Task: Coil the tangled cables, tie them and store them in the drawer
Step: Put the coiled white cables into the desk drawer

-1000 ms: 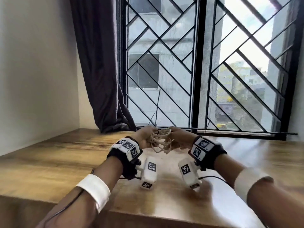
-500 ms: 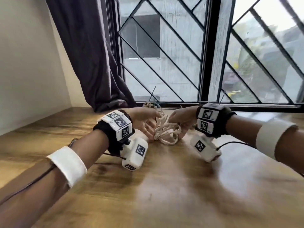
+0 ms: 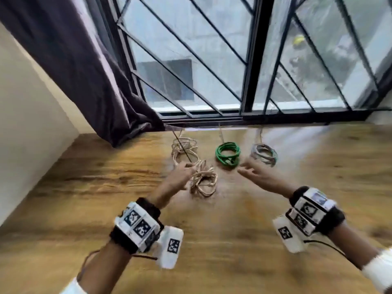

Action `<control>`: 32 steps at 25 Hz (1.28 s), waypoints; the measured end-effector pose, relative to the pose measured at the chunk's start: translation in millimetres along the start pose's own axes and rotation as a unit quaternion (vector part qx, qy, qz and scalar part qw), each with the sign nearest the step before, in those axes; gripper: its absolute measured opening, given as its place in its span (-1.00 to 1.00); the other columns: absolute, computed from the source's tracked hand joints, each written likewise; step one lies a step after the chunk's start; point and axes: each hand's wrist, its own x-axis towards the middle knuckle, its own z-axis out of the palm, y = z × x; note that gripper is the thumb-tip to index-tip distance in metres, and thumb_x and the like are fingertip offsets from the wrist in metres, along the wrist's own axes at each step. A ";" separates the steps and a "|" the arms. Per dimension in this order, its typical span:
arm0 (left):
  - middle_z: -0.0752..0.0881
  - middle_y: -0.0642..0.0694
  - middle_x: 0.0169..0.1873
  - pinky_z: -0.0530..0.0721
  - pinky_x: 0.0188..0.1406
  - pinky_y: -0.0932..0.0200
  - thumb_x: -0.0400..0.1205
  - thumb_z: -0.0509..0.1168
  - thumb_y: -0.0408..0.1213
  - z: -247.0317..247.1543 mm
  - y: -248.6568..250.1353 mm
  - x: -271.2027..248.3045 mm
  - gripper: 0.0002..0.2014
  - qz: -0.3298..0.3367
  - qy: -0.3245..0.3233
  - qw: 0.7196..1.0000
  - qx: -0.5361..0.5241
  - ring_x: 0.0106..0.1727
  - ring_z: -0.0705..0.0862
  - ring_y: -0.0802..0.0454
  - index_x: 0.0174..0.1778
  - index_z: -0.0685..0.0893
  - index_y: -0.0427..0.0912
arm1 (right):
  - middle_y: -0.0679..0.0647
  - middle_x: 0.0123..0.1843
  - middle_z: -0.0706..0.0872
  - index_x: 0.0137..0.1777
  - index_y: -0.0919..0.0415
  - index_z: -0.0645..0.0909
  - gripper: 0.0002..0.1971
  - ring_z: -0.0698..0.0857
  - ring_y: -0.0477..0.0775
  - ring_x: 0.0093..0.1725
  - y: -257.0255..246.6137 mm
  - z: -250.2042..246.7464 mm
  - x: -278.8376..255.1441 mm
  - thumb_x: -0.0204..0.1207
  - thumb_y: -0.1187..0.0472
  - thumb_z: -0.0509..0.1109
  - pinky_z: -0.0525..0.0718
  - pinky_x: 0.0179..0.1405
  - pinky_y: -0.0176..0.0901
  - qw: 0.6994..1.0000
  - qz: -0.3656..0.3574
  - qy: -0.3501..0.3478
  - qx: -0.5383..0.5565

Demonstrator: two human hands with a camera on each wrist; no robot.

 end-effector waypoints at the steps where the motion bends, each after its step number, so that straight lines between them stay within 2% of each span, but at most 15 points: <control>1: 0.59 -0.10 0.08 0.52 -0.30 0.31 0.73 0.11 -0.26 13.3 15.5 -15.5 -0.75 0.013 -0.019 1.000 -0.001 -0.07 0.55 0.12 0.30 0.51 -0.19 | 0.06 0.04 0.60 0.19 0.22 0.58 -0.71 0.62 0.02 -0.02 7.8 -6.8 -21.5 0.61 0.05 0.25 0.56 -0.16 -0.23 0.998 0.028 0.040 0.026; 4: 0.58 -0.13 0.00 0.49 -0.34 0.36 0.71 0.13 -0.35 72.4 35.5 -49.1 -0.76 0.067 -0.134 0.987 0.061 -0.11 0.52 0.09 0.27 0.55 -0.28 | 0.14 -0.07 0.59 0.13 0.27 0.58 -0.82 0.62 0.03 -0.17 36.1 -17.0 -115.4 0.63 0.22 0.26 0.63 -0.41 -0.31 0.946 0.171 0.162 0.221; 8: 0.62 -0.23 0.19 0.49 0.06 0.19 0.71 0.14 -0.27 158.8 41.7 -86.1 -0.74 0.193 -0.295 0.919 0.176 0.19 0.57 -0.10 0.25 0.56 -0.27 | 0.06 -0.16 0.62 -0.03 0.08 0.61 -0.87 0.69 -0.21 -0.37 67.8 2.1 -249.6 0.65 0.26 0.23 0.68 -0.44 -0.41 0.805 0.296 0.383 0.343; 10: 0.55 -0.19 0.25 0.43 0.23 0.08 0.70 0.13 -0.17 192.3 33.8 -113.0 -0.71 0.253 -0.358 0.858 0.266 0.33 0.47 -0.10 0.30 0.51 -0.17 | 0.05 -0.25 0.60 -0.10 0.09 0.57 -0.82 0.67 -0.23 -0.49 71.3 26.0 -302.2 0.65 0.33 0.20 0.65 -0.52 -0.42 0.702 0.349 0.490 0.382; 12: 0.47 -0.19 0.29 0.42 0.27 -0.01 0.69 0.13 -0.11 213.9 20.7 -134.7 -0.67 0.305 -0.378 0.792 0.370 0.35 0.42 -0.14 0.34 0.45 -0.15 | 0.03 -0.43 0.61 -0.20 0.13 0.52 -0.79 0.62 -0.23 -0.60 74.6 52.7 -333.2 0.64 0.36 0.18 0.61 -0.61 -0.42 0.551 0.392 0.571 0.466; 15: 0.35 -0.27 0.43 0.33 0.42 -0.14 0.67 0.15 -0.15 230.8 -7.2 -144.1 -0.57 0.362 -0.345 0.734 0.460 0.47 0.31 -0.24 0.43 0.34 -0.24 | -0.03 -0.71 0.52 -0.35 0.14 0.38 -0.71 0.54 -0.13 -0.71 91.0 113.0 -326.4 0.64 0.27 0.15 0.54 -0.67 -0.36 0.375 0.443 0.538 0.612; 19: 0.07 -0.26 0.65 -0.06 0.62 -0.19 0.61 0.08 -0.30 234.4 -45.9 -132.5 -0.38 0.405 -0.325 0.697 0.494 0.67 0.00 -0.20 0.64 0.11 -0.20 | -0.05 -0.24 0.54 -0.20 -0.04 0.44 -0.77 0.55 -0.12 -0.29 103.1 175.6 -264.5 0.68 0.09 0.07 0.54 -0.28 -0.21 0.378 0.426 0.462 0.679; 22: 0.40 -0.20 0.55 0.32 0.48 -0.22 0.43 0.13 -0.22 226.8 -67.0 -123.7 -0.33 0.447 -0.310 0.669 0.507 0.56 0.37 -0.17 0.56 0.38 -0.13 | 0.03 -0.02 0.67 -0.12 -0.02 0.71 -0.77 0.75 -0.13 -0.13 107.9 188.4 -237.6 0.63 0.03 0.22 0.69 -0.13 -0.20 0.352 0.350 0.439 0.749; 23: 0.43 -0.19 0.53 0.40 0.44 -0.23 0.40 0.19 -0.20 225.2 -72.7 -122.2 -0.31 0.451 -0.312 0.662 0.511 0.54 0.40 -0.16 0.54 0.40 -0.13 | 0.15 0.11 0.71 0.01 0.06 0.72 -0.78 0.78 -0.01 0.02 109.5 192.1 -239.6 0.47 -0.03 0.42 0.75 -0.05 -0.08 0.394 0.327 0.437 0.739; 25: 0.40 -0.19 0.55 0.40 0.47 -0.26 0.42 0.11 -0.21 220.7 -82.3 -117.6 -0.31 0.471 -0.301 0.658 0.505 0.56 0.36 -0.17 0.57 0.34 -0.14 | 0.26 0.40 0.58 0.30 0.15 0.56 -0.21 0.62 0.21 0.34 125.8 204.3 -240.6 0.07 -0.13 0.69 0.72 0.10 0.15 0.396 0.318 0.439 0.741; 26: 0.37 -0.19 0.56 0.33 0.52 -0.28 0.44 0.03 -0.23 220.0 -83.4 -117.2 -0.32 0.481 -0.291 0.662 0.495 0.58 0.33 -0.17 0.58 0.30 -0.15 | 0.26 0.48 0.50 0.34 0.15 0.51 -0.11 0.58 0.23 0.36 131.9 206.0 -239.6 0.01 -0.17 0.70 0.69 0.13 0.16 0.358 0.303 0.431 0.771; 27: 0.34 -0.19 0.57 0.23 0.53 -0.28 0.44 0.00 -0.23 219.4 -85.8 -117.1 -0.31 0.485 -0.286 0.665 0.490 0.59 0.30 -0.18 0.59 0.27 -0.15 | 0.25 0.52 0.44 0.33 0.13 0.50 -0.15 0.58 0.20 0.32 131.4 203.8 -239.0 0.06 -0.20 0.67 0.65 0.14 0.16 0.332 0.304 0.427 0.784; 29: 0.29 -0.19 0.59 0.12 0.47 -0.23 0.45 -0.02 -0.22 217.6 -87.5 -120.7 -0.31 0.491 -0.278 0.668 0.485 0.60 0.27 -0.19 0.60 0.26 -0.16 | 0.26 0.56 0.38 0.34 0.12 0.49 -0.17 0.56 0.19 0.34 121.2 197.9 -238.3 0.10 -0.23 0.63 0.54 0.26 0.11 0.350 0.332 0.430 0.763; 30: 0.27 -0.20 0.59 0.11 0.46 -0.23 0.45 -0.01 -0.21 217.0 -88.8 -124.1 -0.31 0.494 -0.272 0.670 0.482 0.60 0.26 -0.21 0.60 0.26 -0.17 | 0.27 0.58 0.35 0.35 0.09 0.50 -0.21 0.47 0.24 0.45 112.7 193.5 -239.6 0.15 -0.24 0.59 0.47 0.35 0.12 0.388 0.358 0.446 0.723; 32: 0.24 -0.23 0.60 0.10 0.46 -0.26 0.45 0.14 -0.21 216.9 -90.7 -126.0 -0.29 0.497 -0.276 0.672 0.475 0.62 0.21 -0.24 0.60 0.25 -0.19 | 0.27 0.62 0.26 0.22 -0.04 0.62 -0.48 0.31 0.25 0.58 98.5 185.0 -246.4 0.40 -0.34 0.28 0.47 0.34 -0.08 0.339 0.359 0.452 0.743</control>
